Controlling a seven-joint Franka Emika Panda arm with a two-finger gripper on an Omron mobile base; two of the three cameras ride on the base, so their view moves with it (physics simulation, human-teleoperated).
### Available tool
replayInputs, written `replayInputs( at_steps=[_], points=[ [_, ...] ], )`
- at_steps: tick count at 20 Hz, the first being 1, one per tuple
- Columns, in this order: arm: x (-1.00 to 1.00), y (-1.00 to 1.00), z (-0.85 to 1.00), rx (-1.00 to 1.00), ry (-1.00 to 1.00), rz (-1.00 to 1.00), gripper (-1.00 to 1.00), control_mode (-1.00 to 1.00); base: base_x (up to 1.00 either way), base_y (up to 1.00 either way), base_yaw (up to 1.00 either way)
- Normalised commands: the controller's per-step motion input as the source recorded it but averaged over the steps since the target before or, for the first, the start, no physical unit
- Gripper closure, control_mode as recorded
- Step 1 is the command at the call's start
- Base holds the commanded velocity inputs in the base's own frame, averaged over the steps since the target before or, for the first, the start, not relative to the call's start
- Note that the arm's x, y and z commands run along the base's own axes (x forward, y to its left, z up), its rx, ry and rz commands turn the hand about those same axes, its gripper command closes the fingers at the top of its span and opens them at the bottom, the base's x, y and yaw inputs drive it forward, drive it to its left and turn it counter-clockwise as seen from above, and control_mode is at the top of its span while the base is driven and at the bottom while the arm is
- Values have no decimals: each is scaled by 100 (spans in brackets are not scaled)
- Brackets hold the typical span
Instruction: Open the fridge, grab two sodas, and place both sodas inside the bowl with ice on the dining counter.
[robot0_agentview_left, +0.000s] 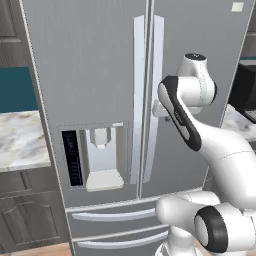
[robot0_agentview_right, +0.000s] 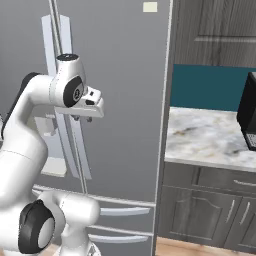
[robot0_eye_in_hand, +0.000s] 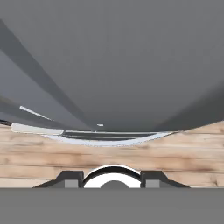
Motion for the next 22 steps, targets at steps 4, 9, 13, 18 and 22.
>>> replayInputs(
  at_steps=[4, 9, 13, 18, 22],
  points=[
    [-4, 0, 0, 0, -1, 0, -100, 100, -25, 0, 0],
    [0, 0, 0, 0, 0, 0, -100, 100, -50, 8, 0],
    [0, 0, 0, 0, 0, 0, -100, 100, -17, 25, 0],
    [0, 0, 0, 0, 0, 0, -100, 100, 0, 42, 0],
    [0, 0, 0, 0, 0, 0, -100, 100, -21, 33, 0]
  ],
)
